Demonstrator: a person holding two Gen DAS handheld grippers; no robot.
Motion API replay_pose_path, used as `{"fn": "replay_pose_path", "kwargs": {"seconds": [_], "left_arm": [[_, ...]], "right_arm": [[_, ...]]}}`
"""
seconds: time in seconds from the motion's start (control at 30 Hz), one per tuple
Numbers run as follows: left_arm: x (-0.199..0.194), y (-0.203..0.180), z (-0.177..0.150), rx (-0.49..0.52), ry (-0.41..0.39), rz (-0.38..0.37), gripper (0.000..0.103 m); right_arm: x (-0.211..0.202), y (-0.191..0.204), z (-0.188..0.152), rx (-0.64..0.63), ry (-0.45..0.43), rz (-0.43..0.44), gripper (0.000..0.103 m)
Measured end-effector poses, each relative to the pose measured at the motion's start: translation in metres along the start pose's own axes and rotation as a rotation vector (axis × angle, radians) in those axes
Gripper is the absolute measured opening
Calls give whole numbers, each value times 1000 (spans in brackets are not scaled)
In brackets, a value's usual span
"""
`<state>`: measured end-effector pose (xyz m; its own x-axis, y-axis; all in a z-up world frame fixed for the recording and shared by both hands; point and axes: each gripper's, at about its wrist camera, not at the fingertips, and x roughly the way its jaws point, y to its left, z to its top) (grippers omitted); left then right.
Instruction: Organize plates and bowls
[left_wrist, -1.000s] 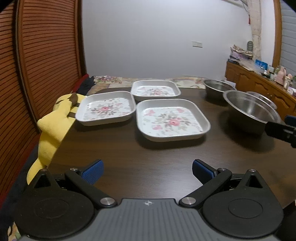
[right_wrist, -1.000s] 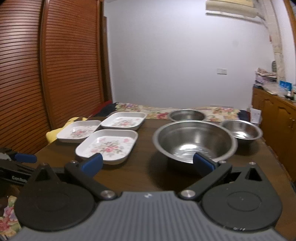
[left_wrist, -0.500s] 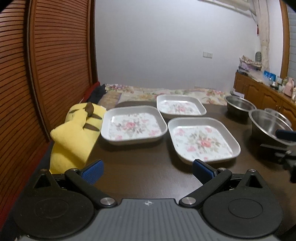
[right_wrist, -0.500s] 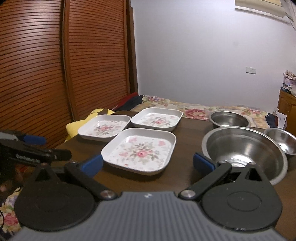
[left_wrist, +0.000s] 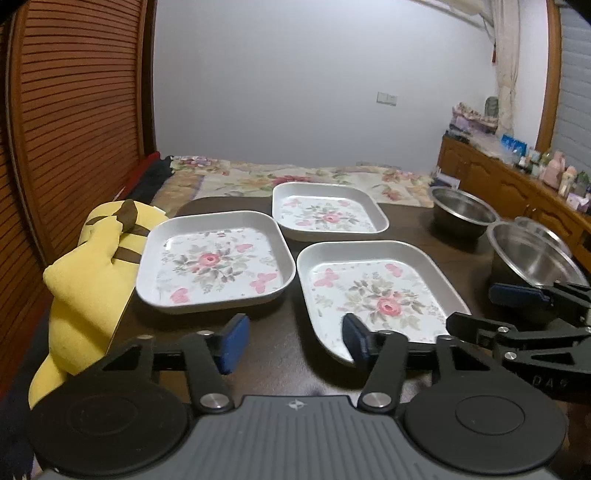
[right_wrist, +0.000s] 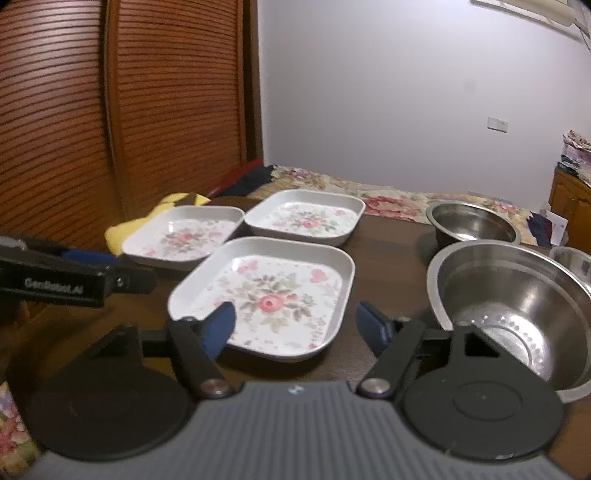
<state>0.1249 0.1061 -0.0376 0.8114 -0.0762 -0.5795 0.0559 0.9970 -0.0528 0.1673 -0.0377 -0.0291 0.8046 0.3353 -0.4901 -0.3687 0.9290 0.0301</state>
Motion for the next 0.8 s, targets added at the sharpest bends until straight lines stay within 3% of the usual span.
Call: {"fn": "replay_pose_path", "kwargs": {"seconds": [0.23,0.33,0.8], "left_arm": [[19,-6,1,7,29,-33,42],[25,-5,0,-10,41,-46,35],[39,4,-4,-54,64,-96,20]], "right_arm": [[12,-3,-3,6,37,-47,51],[15,-3,-3,8,46,-58,49],[28,-9,-8,45,79,-58,30]]}}
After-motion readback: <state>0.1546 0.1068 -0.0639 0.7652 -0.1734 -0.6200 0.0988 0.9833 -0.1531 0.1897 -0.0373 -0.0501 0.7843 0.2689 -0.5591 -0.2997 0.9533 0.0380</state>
